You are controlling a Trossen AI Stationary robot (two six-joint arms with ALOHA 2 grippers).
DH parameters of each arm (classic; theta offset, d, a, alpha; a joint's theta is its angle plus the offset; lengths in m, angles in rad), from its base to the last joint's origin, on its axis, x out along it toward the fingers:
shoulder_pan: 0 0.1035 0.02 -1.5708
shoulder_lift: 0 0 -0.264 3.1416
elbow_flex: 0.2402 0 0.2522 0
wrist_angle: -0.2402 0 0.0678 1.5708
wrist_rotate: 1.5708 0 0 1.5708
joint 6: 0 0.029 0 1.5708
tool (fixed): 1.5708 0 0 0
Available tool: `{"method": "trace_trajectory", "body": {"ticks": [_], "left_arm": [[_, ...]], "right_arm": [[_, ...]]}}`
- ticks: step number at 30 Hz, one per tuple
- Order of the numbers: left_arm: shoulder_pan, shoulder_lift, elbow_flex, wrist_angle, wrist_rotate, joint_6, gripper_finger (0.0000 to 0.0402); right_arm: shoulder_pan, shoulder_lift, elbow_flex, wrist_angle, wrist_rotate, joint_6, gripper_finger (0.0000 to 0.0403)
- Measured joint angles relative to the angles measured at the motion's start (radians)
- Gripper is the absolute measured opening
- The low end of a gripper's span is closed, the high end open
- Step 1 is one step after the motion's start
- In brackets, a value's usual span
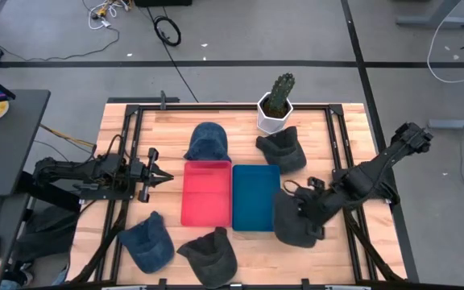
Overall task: Pick & Place hat
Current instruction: Put the bottom right gray cap into the blue bin
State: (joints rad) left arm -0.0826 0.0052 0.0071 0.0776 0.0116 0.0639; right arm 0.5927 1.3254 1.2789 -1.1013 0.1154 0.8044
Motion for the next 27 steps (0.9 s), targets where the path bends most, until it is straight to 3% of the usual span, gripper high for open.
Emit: {"method": "trace_trajectory", "body": {"ticks": [8,16,22,27], "left_arm": [[0.0,0.0,0.0,0.0,0.0,0.0,0.003],[0.0,0.0,0.0,0.0,0.0,0.0,0.003],[0.0,0.0,0.0,0.0,0.0,0.0,0.003],[0.0,0.0,0.0,0.0,0.0,0.0,0.003]], "right_arm": [[-0.154,0.071,0.0,0.153,0.021,-0.308,0.0],[-0.234,0.117,0.0,0.242,0.132,-0.401,0.0],[-0.246,0.143,0.0,0.395,0.105,-0.518,0.0],[-0.246,0.141,-0.001,0.373,0.103,-0.539,0.0]]}}
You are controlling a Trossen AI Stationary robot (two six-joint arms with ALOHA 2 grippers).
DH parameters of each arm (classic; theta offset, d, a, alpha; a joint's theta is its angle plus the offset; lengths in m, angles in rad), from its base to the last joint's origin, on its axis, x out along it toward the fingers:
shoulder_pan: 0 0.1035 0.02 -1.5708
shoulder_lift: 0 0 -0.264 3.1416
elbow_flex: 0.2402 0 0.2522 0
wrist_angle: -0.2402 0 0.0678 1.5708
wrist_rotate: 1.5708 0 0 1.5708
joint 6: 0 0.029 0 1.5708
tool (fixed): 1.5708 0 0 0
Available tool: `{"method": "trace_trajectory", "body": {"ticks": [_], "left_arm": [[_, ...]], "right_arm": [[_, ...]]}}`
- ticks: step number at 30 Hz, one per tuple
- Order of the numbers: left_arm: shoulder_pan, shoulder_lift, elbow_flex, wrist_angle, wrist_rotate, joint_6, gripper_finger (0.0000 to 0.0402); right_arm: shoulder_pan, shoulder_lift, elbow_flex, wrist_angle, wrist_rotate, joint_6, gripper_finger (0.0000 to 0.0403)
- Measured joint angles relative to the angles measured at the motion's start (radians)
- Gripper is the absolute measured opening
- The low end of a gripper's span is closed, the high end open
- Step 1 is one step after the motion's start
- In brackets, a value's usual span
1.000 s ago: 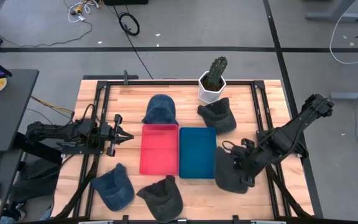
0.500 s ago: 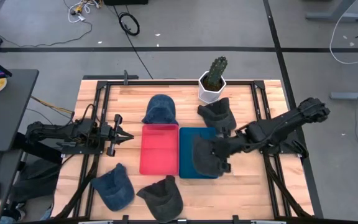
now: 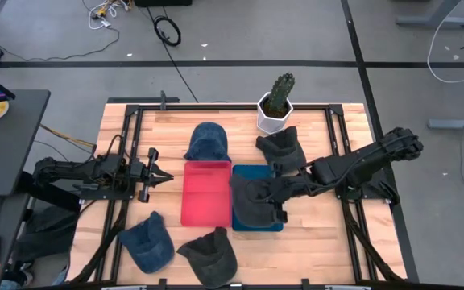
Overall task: Pick & Place hat
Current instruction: Put the bottom right gray cap into the blue bin
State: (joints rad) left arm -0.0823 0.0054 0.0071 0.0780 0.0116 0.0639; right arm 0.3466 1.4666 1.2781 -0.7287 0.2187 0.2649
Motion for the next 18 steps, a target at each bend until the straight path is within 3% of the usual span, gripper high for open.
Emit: {"method": "trace_trajectory", "body": {"ticks": [8,18], "left_arm": [[0.0,0.0,0.0,0.0,0.0,0.0,0.003],[0.0,0.0,0.0,0.0,0.0,0.0,0.003]], "right_arm": [[-0.011,0.0,-0.04,0.008,0.016,-0.017,0.0003],[-0.032,0.0,-0.063,0.015,0.017,0.041,0.0046]]}}
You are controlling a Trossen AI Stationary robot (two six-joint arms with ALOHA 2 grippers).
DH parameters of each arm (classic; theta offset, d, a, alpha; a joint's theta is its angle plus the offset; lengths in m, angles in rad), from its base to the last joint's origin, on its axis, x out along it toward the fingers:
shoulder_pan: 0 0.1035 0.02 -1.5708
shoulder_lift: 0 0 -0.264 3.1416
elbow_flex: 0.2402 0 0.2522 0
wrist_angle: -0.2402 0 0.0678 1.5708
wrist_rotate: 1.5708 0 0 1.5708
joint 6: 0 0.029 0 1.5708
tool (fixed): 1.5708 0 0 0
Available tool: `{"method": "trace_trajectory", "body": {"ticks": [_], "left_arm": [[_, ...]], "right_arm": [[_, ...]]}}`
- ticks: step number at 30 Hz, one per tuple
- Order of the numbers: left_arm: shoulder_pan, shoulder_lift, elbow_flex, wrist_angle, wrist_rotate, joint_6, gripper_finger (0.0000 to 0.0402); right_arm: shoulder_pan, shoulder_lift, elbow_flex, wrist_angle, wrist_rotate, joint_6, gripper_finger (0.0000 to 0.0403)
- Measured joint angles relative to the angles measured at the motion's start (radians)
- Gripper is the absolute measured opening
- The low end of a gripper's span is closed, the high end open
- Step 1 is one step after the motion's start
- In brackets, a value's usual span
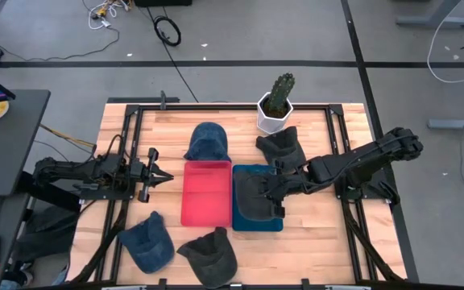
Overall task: Pick & Place hat
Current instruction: Put the bottom right gray cap into the blue bin, then put the bottom gray cap into the blue bin
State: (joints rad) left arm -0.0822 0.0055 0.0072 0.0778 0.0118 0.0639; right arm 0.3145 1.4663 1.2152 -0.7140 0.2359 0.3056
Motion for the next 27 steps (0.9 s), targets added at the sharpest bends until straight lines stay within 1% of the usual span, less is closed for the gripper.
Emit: {"method": "trace_trajectory", "body": {"ticks": [4,14,18,23,27], "left_arm": [[0.0,0.0,0.0,0.0,0.0,0.0,0.003],[0.0,0.0,0.0,0.0,0.0,0.0,0.003],[0.0,0.0,0.0,0.0,0.0,0.0,0.003],[0.0,0.0,0.0,0.0,0.0,0.0,0.003],[0.0,0.0,0.0,0.001,0.0,0.0,0.003]], "right_arm": [[0.0,0.0,0.0,0.005,0.0,0.0,0.006],[0.003,0.0,0.0,0.091,-0.007,-0.038,0.0097],[0.014,0.015,0.0,0.192,-0.047,-0.106,0.0114],[0.044,0.085,-0.001,0.348,-0.083,-0.21,0.0142],[0.042,0.132,-0.001,0.489,-0.197,-0.257,0.0169]]}}
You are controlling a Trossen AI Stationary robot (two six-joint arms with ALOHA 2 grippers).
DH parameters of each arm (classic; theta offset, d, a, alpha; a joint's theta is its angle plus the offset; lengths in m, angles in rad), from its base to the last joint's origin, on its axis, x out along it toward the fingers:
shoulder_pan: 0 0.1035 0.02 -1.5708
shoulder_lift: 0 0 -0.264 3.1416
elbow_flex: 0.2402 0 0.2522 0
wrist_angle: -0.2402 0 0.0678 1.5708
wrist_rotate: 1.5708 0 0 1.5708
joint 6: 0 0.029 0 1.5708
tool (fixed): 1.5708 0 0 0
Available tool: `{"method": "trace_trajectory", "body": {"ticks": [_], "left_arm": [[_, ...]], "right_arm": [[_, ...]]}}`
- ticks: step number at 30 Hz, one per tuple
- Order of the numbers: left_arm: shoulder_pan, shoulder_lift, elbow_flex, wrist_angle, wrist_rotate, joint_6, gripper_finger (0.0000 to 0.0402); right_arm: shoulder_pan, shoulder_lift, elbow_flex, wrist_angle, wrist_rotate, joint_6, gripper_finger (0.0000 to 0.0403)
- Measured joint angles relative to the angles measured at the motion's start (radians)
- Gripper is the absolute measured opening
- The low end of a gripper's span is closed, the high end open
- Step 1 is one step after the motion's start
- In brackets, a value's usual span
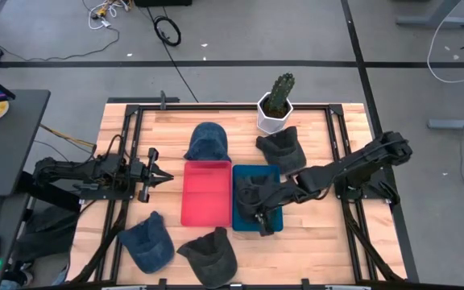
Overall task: Pick & Place hat
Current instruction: Put the bottom gray cap into the blue bin
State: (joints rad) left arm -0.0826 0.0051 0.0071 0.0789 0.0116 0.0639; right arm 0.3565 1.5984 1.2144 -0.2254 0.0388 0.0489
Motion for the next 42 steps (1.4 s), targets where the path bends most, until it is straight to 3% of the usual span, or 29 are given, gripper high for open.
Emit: {"method": "trace_trajectory", "body": {"ticks": [7,14,24,33,37,42], "left_arm": [[0.0,0.0,0.0,-0.001,0.0,0.0,0.003],[0.0,0.0,0.0,-0.001,0.0,0.0,0.003],[0.0,0.001,0.0,-0.002,0.0,0.0,0.003],[0.0,0.001,0.0,-0.002,0.0,0.0,0.003],[0.0,0.001,0.0,-0.002,0.0,0.0,0.003],[0.0,0.001,0.0,-0.002,0.0,0.0,0.003]], "right_arm": [[-0.005,0.037,0.005,0.021,-0.05,0.018,0.0216],[0.012,0.131,0.109,0.026,-0.063,0.006,0.0243],[0.015,0.339,0.317,-0.067,-0.211,-0.054,0.024],[0.015,0.493,0.436,-0.085,-0.218,-0.055,0.024],[0.015,0.553,0.484,-0.092,-0.3,-0.041,0.0242],[0.015,0.623,0.532,-0.091,-0.315,-0.031,0.0242]]}}
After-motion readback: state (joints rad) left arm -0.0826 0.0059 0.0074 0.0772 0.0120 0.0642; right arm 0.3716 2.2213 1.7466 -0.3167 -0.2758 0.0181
